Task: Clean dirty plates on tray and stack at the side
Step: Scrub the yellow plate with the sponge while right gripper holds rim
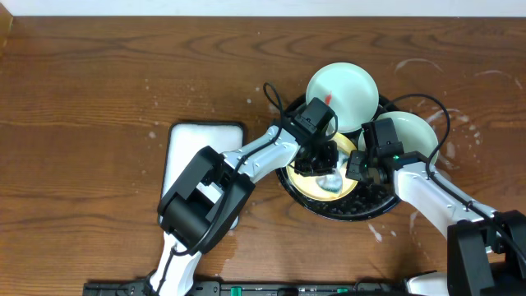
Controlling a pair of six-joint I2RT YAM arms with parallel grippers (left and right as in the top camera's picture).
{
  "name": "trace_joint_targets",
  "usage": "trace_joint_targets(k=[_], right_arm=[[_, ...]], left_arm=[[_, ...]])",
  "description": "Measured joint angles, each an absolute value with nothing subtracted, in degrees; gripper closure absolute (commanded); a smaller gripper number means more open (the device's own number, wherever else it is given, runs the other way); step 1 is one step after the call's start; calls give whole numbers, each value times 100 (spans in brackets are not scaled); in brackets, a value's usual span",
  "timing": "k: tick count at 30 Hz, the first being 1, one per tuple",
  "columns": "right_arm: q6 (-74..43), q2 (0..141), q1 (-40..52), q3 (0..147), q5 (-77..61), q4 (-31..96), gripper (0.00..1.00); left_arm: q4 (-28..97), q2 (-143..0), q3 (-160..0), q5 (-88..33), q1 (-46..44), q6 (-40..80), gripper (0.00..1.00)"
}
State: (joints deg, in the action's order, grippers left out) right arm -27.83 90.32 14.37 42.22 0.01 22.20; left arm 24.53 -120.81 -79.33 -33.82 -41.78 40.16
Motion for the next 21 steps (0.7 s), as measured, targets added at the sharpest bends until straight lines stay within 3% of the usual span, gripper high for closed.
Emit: trace_joint_targets(k=[11,21], right_arm=[[-2783,9030,1439,4222,-169,2248,99],[-2788,9032,1466,4222,-423,2233,99]], left_arm=[[4064,-12042,-8493,-1732,-4185,4005,93],[4224,-12044,-8637,419,-4250,3938,92]])
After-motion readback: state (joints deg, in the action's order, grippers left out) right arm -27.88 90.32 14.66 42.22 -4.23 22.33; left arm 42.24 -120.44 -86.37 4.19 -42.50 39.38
